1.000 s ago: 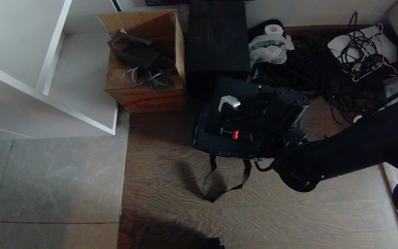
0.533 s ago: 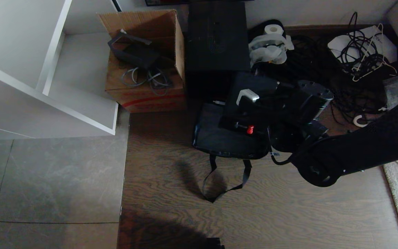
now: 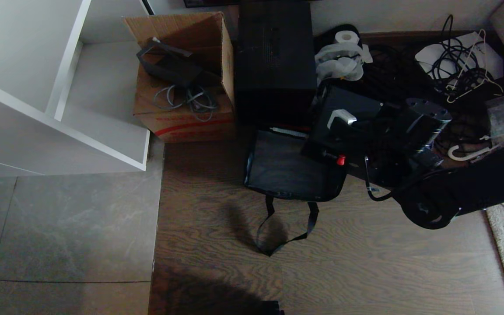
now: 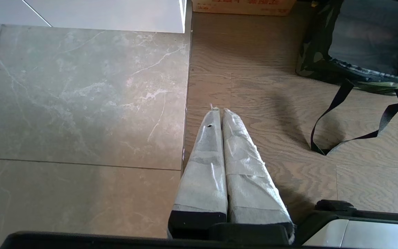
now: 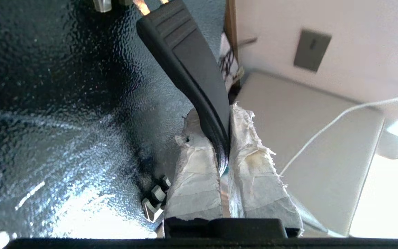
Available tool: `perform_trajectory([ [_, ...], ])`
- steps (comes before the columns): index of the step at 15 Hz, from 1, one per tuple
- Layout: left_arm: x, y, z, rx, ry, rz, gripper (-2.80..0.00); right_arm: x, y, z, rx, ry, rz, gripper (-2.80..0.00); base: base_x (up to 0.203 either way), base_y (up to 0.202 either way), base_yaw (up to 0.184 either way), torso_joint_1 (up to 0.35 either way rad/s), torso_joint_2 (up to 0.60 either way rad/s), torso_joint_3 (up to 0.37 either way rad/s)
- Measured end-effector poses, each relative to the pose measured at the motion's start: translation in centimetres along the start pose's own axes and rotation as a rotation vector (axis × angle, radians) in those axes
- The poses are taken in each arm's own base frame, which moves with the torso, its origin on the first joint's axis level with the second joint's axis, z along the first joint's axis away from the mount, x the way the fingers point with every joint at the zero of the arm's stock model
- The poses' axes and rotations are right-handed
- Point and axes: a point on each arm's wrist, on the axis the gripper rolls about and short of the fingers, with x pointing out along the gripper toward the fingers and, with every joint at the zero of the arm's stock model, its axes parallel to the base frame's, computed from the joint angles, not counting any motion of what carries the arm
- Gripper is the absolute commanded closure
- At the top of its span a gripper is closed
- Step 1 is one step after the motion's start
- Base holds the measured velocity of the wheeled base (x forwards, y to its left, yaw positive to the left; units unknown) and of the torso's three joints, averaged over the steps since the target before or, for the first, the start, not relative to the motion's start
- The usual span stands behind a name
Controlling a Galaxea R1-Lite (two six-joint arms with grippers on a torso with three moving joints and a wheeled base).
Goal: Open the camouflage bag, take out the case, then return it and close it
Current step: Release the handle
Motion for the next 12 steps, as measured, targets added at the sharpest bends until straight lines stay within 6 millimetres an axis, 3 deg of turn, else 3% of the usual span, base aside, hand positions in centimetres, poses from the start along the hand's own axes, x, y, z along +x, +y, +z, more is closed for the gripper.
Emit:
perform_trajectory([
  [7, 0.0, 0.0, 0.0, 0.0, 0.0, 0.001, 0.0, 3.4, 0.3, -5.2, -0.045, 0.16, -0.011, 0.0, 0.0, 0.0, 0.0, 0.0, 0.0, 0.0],
  [12, 0.0, 0.0, 0.0, 0.0, 0.0, 0.0, 0.0, 4.2, -0.7, -7.4, -0.065, 0.22, -0.02, 0.0, 0.0, 0.0, 0.0, 0.0, 0.0, 0.0],
])
